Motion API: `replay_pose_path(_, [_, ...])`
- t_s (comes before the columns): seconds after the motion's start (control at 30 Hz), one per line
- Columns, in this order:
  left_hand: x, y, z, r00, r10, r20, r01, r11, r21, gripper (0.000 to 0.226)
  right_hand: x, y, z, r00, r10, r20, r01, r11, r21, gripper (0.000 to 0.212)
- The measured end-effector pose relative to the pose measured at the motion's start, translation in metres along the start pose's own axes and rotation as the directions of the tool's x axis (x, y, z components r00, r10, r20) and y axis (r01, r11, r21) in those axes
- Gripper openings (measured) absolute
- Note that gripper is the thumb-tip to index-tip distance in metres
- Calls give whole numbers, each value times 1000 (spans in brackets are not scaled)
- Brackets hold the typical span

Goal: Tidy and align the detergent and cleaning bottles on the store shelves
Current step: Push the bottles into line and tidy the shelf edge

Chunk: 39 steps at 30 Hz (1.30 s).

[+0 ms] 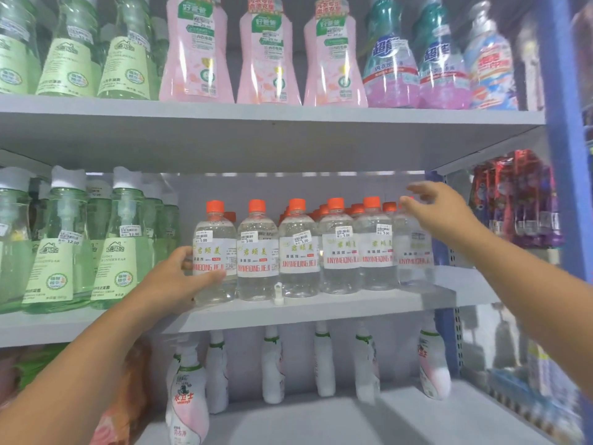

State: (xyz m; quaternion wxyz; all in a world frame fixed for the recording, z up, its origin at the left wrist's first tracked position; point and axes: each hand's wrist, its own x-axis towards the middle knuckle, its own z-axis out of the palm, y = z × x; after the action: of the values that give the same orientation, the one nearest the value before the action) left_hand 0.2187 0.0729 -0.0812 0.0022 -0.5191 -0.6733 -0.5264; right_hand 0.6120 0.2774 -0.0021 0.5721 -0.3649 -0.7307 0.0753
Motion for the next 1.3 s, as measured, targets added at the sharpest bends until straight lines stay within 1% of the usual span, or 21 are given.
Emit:
replay_pose_path(0.07, [0, 1, 1, 1000, -8, 4, 8, 1000, 4, 58, -13, 34, -4, 975, 191, 113, -205, 970, 128, 69])
replay_pose_path(0.13, [0, 1, 1, 1000, -15, 3, 15, 1000, 13, 57, -26, 60, 1, 908, 273, 318, -346, 916, 201, 77])
replay_pose_path(0.2, [1, 1, 2, 1000, -24, -3, 24, 1000, 12, 56, -33, 76, 7, 880, 227, 418, -321, 932, 170, 64])
replay_pose_path(0.3, [2, 2, 2, 999, -31, -8, 31, 1000, -4, 58, -34, 80, 10, 900, 163, 406, -258, 947, 193, 48])
replay_pose_path(0.47, [4, 1, 2, 999, -41, -9, 41, 999, 14, 62, -32, 82, 7, 879, 101, 466, -216, 956, 200, 40])
replay_pose_path(0.57, [3, 3, 1, 999, -37, 28, 38, 999, -8, 63, -32, 85, 7, 888, 105, 448, -204, 963, 178, 33])
replay_pose_path(0.67, [-3, 12, 7, 999, -48, 7, 48, 997, 60, 70, -32, 84, 8, 890, 135, 436, -198, 975, 103, 39])
replay_pose_path(0.73, [-19, 20, 12, 988, 23, -154, 13, 974, 227, 89, -37, 82, 8, 933, 164, 320, -204, 974, 95, 55])
replay_pose_path(0.77, [-34, 20, 15, 955, 125, -267, -51, 962, 268, 91, -46, 79, 8, 973, 145, 178, -171, 975, 139, 63])
replay_pose_path(0.8, [-54, 16, 19, 895, 243, -375, -149, 954, 262, 83, -59, 77, 8, 996, 86, 0, -83, 973, 216, 64])
replay_pose_path(0.83, [-76, 8, 25, 818, 328, -473, -248, 942, 225, 68, -79, 75, 8, 984, 10, -177, 40, 960, 277, 55])
replay_pose_path(0.87, [-98, -7, 32, 755, 356, -551, -307, 934, 184, 53, -104, 75, 11, 953, -62, -298, 152, 946, 287, 42])
replay_pose_path(0.9, [-119, -28, 42, 733, 325, -598, -307, 942, 135, 42, -133, 79, 18, 938, -124, -324, 217, 938, 269, 31])
replay_pose_path(0.93, [-135, -51, 52, 756, 257, -602, -266, 961, 75, 35, -163, 86, 29, 951, -163, -261, 232, 938, 257, 24])
replay_pose_path(1.0, [-152, -100, 78, 868, 66, -492, -85, 996, -17, 30, -214, 111, 62, 990, -144, 12, 140, 975, 170, 23])
replay_pose_path(1.03, [-154, -122, 89, 907, -45, -418, 32, 999, -39, 33, -233, 128, 82, 985, -80, 150, 65, 992, 106, 24])
replay_pose_path(1.1, [-148, -158, 102, 913, -231, -337, 233, 972, -37, 53, -247, 162, 115, 923, 178, 341, -200, 979, 29, 32])
replay_pose_path(1.13, [-143, -171, 104, 899, -309, -310, 315, 949, -29, 68, -243, 176, 124, 886, 293, 360, -315, 949, 4, 37])
replay_pose_path(1.2, [-133, -194, 106, 869, -421, -261, 425, 904, -44, 96, -226, 199, 129, 885, 398, 240, -401, 915, -39, 40])
replay_pose_path(1.27, [-123, -212, 109, 852, -474, -222, 465, 880, -96, 104, -207, 219, 127, 880, 466, 96, -461, 885, -66, 49])
replay_pose_path(1.3, [-119, -220, 111, 847, -491, -204, 479, 871, -108, 102, -198, 228, 126, 852, 519, 72, -516, 855, -59, 57])
